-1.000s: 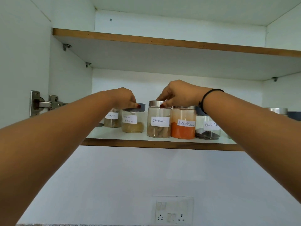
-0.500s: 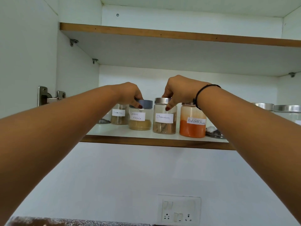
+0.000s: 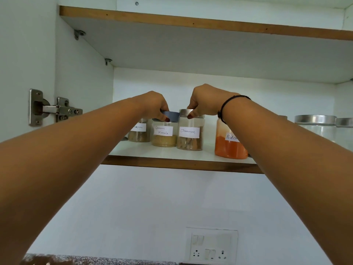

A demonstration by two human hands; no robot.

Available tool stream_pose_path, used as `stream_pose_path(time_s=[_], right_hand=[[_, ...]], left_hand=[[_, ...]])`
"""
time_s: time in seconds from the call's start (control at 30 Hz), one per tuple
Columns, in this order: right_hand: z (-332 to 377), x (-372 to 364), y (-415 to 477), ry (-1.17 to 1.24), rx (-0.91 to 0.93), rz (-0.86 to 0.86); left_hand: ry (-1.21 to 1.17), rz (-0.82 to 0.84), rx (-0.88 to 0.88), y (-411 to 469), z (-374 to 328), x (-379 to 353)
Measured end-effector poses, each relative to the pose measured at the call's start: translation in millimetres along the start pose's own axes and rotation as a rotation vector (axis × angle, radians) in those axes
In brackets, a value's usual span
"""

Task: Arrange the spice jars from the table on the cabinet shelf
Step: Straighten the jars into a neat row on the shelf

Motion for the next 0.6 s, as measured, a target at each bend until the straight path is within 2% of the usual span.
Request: stream_pose_path(time_s=[0.6], right_hand=[[-11,-47,47,-0.065,-0.028,-0.034]], left_hand=[[-0.067,-0.100,0.065,25,25,-26]])
Point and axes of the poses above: each hand's wrist, its own y-axis towards the middle knuckle, its own x-axis out of the back of the hand, z = x × y, the point moved 4 cm from there along y, towards the middle knuckle, and after that the axes turned 7 degrees about -z, right-handed, at the moved point
